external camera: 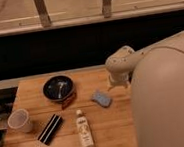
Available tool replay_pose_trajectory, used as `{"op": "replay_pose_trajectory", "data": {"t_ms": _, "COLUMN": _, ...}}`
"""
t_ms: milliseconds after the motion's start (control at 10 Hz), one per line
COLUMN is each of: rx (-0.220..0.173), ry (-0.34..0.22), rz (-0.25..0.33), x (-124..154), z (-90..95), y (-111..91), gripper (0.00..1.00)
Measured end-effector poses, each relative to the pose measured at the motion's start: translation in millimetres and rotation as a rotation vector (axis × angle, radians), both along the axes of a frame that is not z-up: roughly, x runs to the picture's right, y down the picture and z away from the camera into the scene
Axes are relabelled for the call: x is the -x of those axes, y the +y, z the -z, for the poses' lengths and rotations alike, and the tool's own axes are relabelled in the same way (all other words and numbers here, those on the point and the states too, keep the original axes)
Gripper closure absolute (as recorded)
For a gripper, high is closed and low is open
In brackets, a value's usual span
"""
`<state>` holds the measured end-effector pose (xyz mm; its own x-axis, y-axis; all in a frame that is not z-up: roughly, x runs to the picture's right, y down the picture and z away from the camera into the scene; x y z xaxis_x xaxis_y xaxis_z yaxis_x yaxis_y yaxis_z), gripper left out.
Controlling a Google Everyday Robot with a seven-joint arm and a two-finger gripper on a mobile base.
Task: Stand the bottle upright
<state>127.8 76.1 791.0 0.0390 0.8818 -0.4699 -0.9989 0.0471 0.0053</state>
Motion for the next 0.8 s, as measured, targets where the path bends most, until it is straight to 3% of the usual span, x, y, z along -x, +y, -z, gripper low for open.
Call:
{"op": "replay_pose_trajectory", "data": {"t_ms": 400, "rx": 0.002, "ry": -0.092, "rz": 0.114, "x": 66, "z": 10.0, "y": 7, "gripper": 0.39}}
{"op": "replay_pose_trajectory", "data": {"t_ms": 800, "rx": 0.017, "ry": -0.145, "rz": 0.221, "x": 134, "z": 18.8, "y": 26, "gripper": 0.39}}
